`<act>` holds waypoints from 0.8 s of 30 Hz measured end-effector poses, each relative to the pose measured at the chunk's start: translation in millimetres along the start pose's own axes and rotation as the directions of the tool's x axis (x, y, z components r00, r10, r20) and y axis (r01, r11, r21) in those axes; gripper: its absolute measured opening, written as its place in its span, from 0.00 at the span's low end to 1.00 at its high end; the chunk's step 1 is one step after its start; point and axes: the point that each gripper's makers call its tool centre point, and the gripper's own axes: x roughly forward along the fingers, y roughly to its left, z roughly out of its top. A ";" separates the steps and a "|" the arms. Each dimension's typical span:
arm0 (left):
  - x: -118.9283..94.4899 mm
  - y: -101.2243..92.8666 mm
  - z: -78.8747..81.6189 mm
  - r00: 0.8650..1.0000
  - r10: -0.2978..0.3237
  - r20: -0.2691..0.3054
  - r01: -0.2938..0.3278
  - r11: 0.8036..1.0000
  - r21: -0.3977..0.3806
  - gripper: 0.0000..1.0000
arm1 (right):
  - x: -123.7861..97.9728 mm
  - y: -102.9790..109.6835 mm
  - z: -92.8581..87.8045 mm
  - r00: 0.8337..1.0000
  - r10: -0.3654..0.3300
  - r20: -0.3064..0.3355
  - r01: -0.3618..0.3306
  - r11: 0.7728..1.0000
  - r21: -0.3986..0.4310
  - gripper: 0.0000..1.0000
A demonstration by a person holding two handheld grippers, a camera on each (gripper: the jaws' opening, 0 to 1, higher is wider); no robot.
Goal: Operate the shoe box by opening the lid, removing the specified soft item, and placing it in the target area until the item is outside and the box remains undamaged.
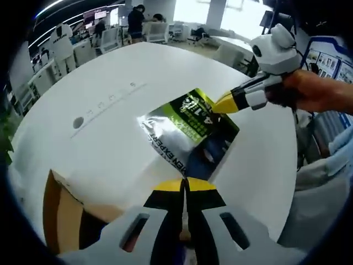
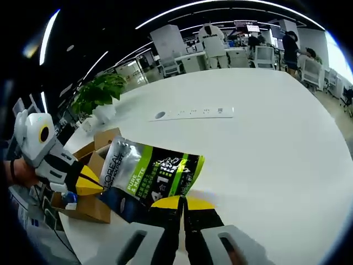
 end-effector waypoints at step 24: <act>30.1 -0.1 -17.7 0.994 -0.020 -0.103 0.031 0.993 0.115 0.00 | 26.6 -16.0 -19.9 0.998 -0.001 -0.070 0.001 1.000 -0.003 0.00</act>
